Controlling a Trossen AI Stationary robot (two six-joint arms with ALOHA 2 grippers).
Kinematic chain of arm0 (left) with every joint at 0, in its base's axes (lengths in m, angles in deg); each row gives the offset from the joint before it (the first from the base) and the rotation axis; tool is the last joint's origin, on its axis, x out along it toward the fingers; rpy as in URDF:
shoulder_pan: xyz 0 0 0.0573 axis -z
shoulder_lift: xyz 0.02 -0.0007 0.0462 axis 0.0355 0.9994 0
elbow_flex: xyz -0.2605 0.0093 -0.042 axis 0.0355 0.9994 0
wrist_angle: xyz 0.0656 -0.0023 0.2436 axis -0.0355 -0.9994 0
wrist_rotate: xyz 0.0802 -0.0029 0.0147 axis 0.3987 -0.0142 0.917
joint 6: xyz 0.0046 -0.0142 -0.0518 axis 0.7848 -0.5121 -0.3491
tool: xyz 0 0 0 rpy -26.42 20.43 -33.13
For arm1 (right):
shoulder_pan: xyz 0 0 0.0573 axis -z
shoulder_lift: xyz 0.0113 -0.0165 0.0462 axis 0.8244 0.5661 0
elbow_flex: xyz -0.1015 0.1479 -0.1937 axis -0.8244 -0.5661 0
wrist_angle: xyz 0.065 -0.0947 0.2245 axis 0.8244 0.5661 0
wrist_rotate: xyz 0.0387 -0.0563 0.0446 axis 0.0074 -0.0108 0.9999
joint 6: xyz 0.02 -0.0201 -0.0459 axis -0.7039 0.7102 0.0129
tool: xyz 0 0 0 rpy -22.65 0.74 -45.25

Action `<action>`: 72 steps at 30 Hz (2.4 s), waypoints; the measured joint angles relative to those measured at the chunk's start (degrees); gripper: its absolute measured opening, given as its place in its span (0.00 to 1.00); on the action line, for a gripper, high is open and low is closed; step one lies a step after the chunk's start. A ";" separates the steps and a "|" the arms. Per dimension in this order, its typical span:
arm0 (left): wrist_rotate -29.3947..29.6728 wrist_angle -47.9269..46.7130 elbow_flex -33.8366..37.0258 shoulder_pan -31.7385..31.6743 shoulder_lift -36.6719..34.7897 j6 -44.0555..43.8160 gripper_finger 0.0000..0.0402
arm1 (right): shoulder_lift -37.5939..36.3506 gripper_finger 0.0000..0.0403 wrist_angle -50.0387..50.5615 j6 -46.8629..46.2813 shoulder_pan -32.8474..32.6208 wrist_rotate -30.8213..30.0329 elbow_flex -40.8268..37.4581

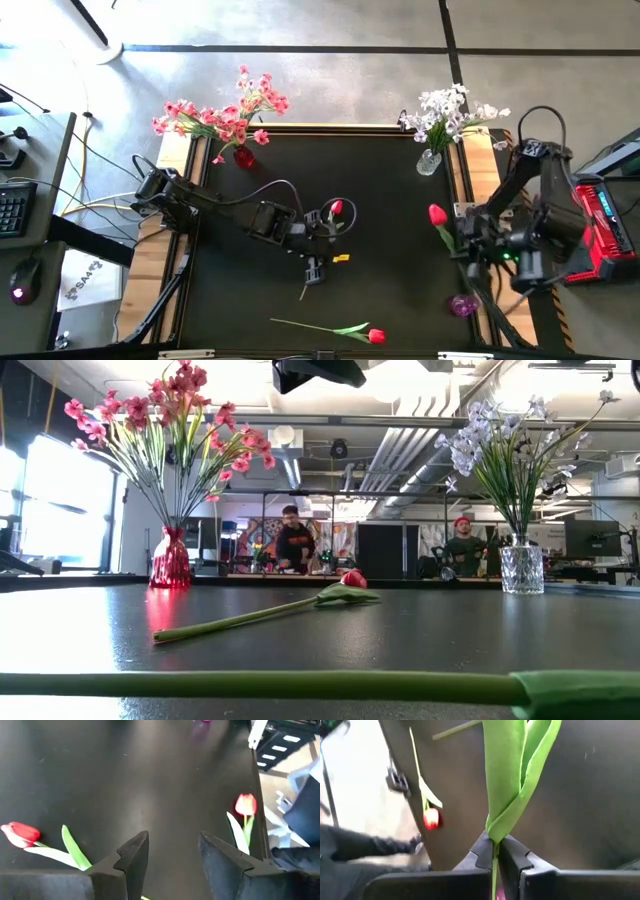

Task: Sort flowers into vase by color
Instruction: Put the middle red tulip into the purple flower vase

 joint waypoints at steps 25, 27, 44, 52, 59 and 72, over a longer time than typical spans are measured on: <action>-0.34 5.00 -0.02 -7.02 -0.04 -0.83 0.40 | 12.91 0.00 0.61 -21.15 -15.63 -8.21 -4.81; -1.37 6.30 -0.02 -7.44 -0.04 -0.66 0.40 | 14.82 0.00 0.85 -24.23 -16.26 -8.23 -4.81; -5.86 10.54 -0.02 -9.27 -0.05 0.74 0.40 | 17.51 0.00 2.57 -24.82 -15.46 -6.90 -4.66; -5.93 10.76 -0.02 -9.24 -0.06 0.72 0.40 | 17.51 0.00 2.14 -18.25 -15.50 -6.44 -4.79; -5.92 18.28 -0.02 -9.24 -0.06 0.74 0.40 | 17.49 0.00 1.90 -16.40 -15.50 -11.93 -4.85; -2.47 22.45 -0.02 -7.90 -0.05 -0.70 0.40 | 17.49 0.00 2.49 -19.44 -15.50 -16.42 -4.74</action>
